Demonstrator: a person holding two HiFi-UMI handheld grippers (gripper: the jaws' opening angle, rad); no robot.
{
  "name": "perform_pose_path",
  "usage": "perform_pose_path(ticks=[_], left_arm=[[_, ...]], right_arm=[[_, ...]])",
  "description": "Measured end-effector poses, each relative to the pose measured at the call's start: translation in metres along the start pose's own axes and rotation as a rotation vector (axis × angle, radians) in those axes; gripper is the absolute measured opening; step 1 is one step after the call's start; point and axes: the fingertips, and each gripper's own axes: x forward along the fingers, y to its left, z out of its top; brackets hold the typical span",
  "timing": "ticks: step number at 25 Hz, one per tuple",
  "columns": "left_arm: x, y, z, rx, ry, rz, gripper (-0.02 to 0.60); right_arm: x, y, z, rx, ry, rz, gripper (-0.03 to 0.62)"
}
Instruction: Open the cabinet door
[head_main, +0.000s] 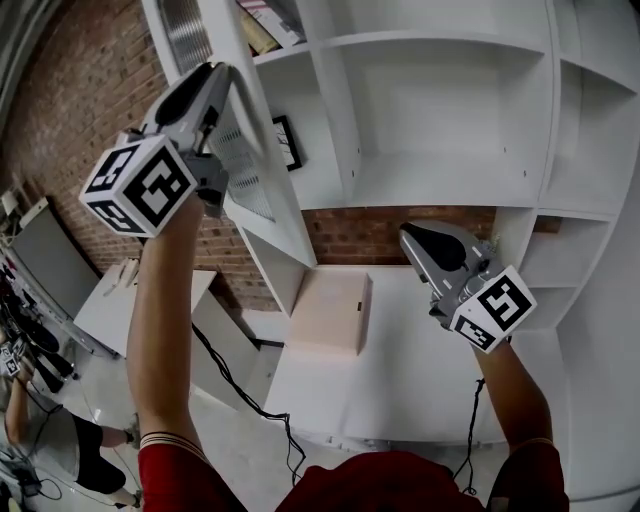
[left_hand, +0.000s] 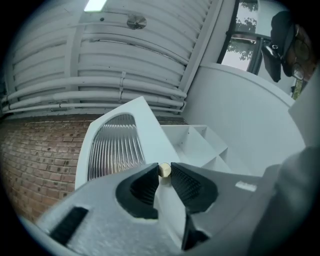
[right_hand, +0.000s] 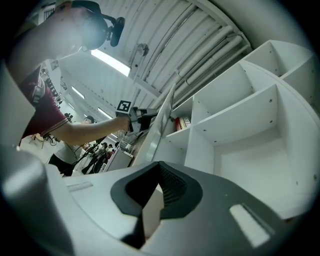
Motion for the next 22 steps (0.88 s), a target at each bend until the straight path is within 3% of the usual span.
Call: perform_pose_path(ticks=[10,17,22], left_arm=[[-0.055,0.021,0.026,-0.012,-0.046,0.001,0.089],[-0.114,0.06,0.047,-0.023,-0.083,0.051,0.092],[-0.125,0.072,0.046,0.009,-0.078,0.084,0.073]], right_arm=[[0.023,0.031,-0.002,0.01,0.006,0.047,0.012],[0.052,0.062,0.011,-0.007,-0.013,0.09,0.012],[0.061,0.061,0.008,-0.006,-0.021,0.11,0.012]])
